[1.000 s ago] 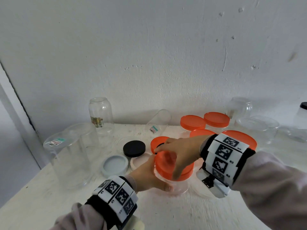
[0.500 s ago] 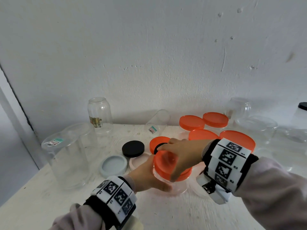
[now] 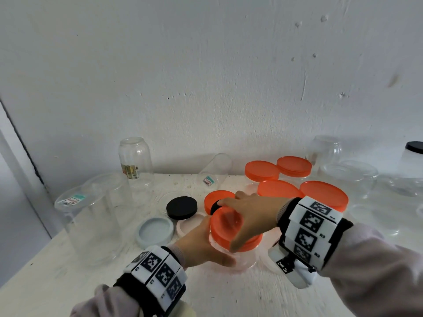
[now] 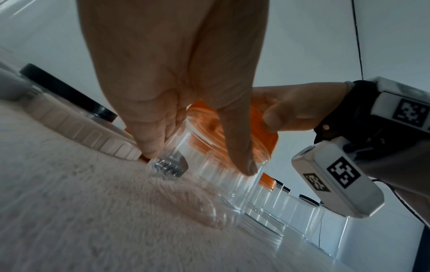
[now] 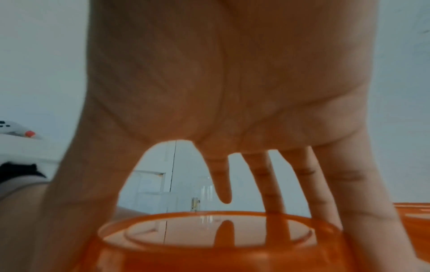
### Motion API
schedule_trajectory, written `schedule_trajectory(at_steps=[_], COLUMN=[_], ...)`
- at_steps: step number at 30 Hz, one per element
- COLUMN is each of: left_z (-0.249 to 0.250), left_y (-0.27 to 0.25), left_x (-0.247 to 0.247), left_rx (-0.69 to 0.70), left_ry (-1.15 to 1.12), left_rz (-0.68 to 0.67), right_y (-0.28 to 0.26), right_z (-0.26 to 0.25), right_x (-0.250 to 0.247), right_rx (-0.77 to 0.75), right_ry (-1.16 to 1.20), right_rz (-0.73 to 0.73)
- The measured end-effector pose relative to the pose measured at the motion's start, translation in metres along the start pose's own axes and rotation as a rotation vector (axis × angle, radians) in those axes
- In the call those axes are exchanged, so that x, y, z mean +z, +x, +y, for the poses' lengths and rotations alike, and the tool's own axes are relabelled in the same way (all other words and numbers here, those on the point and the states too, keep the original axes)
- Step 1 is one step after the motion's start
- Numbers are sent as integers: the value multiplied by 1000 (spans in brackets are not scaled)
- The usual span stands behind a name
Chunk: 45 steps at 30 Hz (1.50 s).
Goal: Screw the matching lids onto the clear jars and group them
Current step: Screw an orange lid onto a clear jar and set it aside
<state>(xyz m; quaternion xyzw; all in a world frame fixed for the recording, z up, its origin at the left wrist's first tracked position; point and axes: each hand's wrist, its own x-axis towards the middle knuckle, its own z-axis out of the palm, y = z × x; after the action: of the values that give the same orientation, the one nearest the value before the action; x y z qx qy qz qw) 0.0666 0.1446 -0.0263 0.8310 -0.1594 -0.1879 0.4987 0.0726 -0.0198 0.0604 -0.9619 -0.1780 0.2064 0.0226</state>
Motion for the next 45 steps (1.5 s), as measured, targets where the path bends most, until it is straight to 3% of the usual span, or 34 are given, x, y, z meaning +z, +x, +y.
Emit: schedule_trajectory(at_steps=[10, 17, 21, 24, 28, 32, 39, 45], left_z=[1, 1, -2, -1, 3, 6, 19, 22], left_y=[-2, -2, -2, -2, -4, -8, -15, -18], left_x=[-1, 0, 0, -1, -1, -1, 7, 19], left_rx=[-22, -9, -20, -37, -25, -2, 52, 49], left_ry=[0, -20, -61, -68, -74, -14, 43, 69], left_rz=[-2, -10, -33, -62, -68, -44, 119, 274], right_y=[2, -15, -39, -51, -56, -56, -35, -23], right_z=[0, 19, 67, 128, 206, 254, 278, 282], right_x=[21, 21, -3, -20, -22, -14, -6, -3], right_rx=[82, -11, -41, 110, 405, 548, 562, 506], right_ry=[-84, 21, 188, 257, 274, 289, 277, 359], right_rz=[187, 281, 660, 833, 768, 597, 417, 470])
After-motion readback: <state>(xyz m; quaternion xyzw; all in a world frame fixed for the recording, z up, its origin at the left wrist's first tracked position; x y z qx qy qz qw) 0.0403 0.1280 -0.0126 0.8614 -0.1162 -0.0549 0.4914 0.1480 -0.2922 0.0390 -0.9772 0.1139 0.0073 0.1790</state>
